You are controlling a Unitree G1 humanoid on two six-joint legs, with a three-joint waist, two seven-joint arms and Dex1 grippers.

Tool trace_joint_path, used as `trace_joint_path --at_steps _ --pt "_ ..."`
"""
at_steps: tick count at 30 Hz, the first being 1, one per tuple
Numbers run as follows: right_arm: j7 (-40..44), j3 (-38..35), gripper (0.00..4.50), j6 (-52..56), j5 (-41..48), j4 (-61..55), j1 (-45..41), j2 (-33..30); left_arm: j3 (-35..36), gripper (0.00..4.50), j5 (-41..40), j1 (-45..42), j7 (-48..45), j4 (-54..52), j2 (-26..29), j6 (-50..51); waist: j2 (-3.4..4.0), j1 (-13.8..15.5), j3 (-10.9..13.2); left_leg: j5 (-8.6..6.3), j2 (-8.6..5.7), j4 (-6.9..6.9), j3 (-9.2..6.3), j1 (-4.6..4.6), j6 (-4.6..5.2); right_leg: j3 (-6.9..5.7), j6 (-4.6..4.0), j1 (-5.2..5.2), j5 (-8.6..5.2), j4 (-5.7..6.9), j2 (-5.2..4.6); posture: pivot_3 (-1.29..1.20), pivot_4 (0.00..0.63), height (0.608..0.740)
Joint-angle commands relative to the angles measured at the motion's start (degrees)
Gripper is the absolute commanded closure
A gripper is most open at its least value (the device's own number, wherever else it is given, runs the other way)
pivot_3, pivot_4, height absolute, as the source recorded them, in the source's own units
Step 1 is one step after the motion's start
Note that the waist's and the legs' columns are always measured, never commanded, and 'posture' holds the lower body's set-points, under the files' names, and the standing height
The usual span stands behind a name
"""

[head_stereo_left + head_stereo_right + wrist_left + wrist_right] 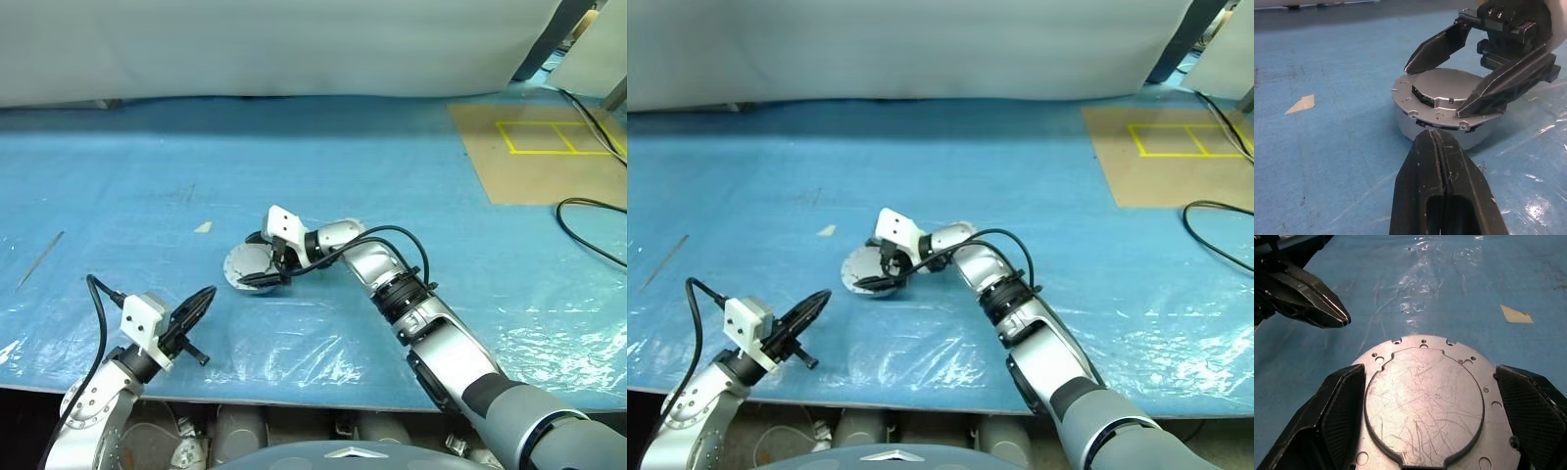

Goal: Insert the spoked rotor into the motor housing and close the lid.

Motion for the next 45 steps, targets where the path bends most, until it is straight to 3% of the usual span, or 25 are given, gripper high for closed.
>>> trace_joint_path --at_steps 1,7,13,14,36,45 --pt "2.3 -0.5 0.03 0.3 1.0 -1.4 -1.3 0.4 -0.1 4.50 0.2 -0.1 0.7 -1.7 0.0 -1.3 0.00 0.0 0.0 0.00 0.00 0.00 0.00 0.01 0.00 0.00 0.00 0.00 0.00 0.02 0.00 0.00 0.150 0.740" --pt "1.5 0.9 0.03 -2.5 -2.5 -0.7 -1.0 -0.3 -0.4 4.50 0.5 -1.2 1.1 -0.5 0.0 -1.4 0.00 0.0 0.0 -0.11 0.00 0.06 0.00 0.05 0.19 0.01 0.00 0.03 0.00 0.06 0.00 0.00 0.150 0.740" --pt "1.6 0.2 1.47 -3.0 -2.4 0.0 -0.8 0.0 -0.4 4.50 0.3 -1.9 0.7 0.8 0.0 -1.6 0.00 0.0 0.0 -0.11 0.01 0.10 0.00 0.08 0.19 0.02 -0.01 0.05 0.00 0.10 0.00 0.00 0.150 0.740" --pt "1.4 0.1 1.52 -3.3 -2.6 0.1 -0.8 -0.1 -0.4 4.50 0.3 -2.0 0.6 1.1 0.0 -1.8 0.00 0.0 0.0 -0.11 0.01 0.11 0.00 0.08 0.19 0.02 -0.01 0.05 0.00 0.11 0.00 0.00 0.150 0.740" --pt "0.3 -1.1 1.52 -4.6 -3.4 4.4 -3.4 -0.7 -2.0 4.50 0.9 -4.4 0.2 4.3 -0.1 -3.0 0.00 0.1 0.0 -0.12 0.03 0.30 0.00 0.10 0.22 0.03 -0.02 0.11 0.00 0.23 -0.02 0.00 0.150 0.740" --pt "-0.5 3.6 1.52 -8.5 -9.2 7.8 -1.6 -3.2 -2.1 4.50 0.9 -4.8 0.0 4.4 0.2 -2.8 0.06 0.1 0.0 -0.12 0.02 0.32 0.00 0.29 0.22 0.04 -0.02 0.26 0.00 0.27 -0.03 0.00 0.150 0.740"
